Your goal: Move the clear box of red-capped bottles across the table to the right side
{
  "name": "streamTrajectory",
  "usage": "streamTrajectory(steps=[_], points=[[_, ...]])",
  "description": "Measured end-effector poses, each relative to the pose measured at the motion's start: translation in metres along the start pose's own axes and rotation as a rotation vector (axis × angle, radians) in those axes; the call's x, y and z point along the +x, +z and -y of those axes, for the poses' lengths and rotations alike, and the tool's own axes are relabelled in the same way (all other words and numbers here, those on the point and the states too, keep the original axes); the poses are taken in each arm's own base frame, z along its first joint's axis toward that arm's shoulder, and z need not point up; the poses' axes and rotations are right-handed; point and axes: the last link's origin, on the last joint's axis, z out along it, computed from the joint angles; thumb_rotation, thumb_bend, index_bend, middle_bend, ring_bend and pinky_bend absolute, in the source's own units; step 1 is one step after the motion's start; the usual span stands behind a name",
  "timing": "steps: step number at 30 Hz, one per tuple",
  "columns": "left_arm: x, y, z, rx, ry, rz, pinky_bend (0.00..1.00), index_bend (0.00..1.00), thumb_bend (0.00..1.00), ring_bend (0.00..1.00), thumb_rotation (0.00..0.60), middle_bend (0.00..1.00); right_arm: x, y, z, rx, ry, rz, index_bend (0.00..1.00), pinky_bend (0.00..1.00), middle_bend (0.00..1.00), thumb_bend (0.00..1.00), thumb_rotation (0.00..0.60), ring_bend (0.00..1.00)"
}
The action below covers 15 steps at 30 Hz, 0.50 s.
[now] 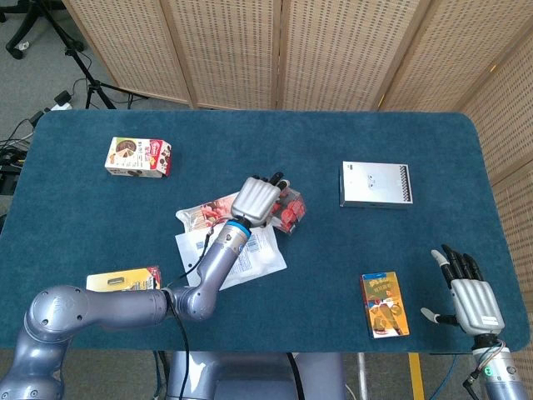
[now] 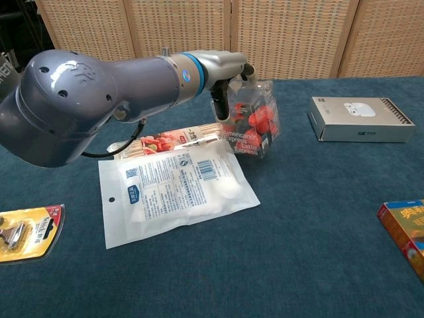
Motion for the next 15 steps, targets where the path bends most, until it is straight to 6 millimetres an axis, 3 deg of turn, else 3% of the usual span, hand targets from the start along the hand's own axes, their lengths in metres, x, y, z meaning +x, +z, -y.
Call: streamTrajectory(steps=[4,8,11,15], points=[[-0.006,0.001,-0.008,-0.016,0.002,0.018,0.16,0.2,0.3,0.01,0.6,0.0,0.0,0.0,0.0,0.001,0.003,-0.002,0.02,0.0,0.0,0.05,0.6,0.0],[-0.011,0.003,-0.013,-0.02,0.016,0.018,0.03,0.07,0.25,0.0,0.6,0.0,0.002,-0.001,-0.001,-0.001,0.006,-0.008,0.02,0.0,0.0,0.05,0.6,0.0],[-0.014,0.004,-0.014,-0.016,0.017,0.019,0.0,0.0,0.21,0.0,0.6,0.0,0.002,-0.001,-0.001,-0.001,0.008,-0.012,0.02,0.0,0.0,0.05,0.6,0.0],[-0.014,0.005,-0.012,-0.005,0.011,0.013,0.0,0.0,0.2,0.0,0.6,0.0,0.003,-0.001,-0.001,0.0,0.008,-0.014,0.02,0.0,0.0,0.05,0.6,0.0]])
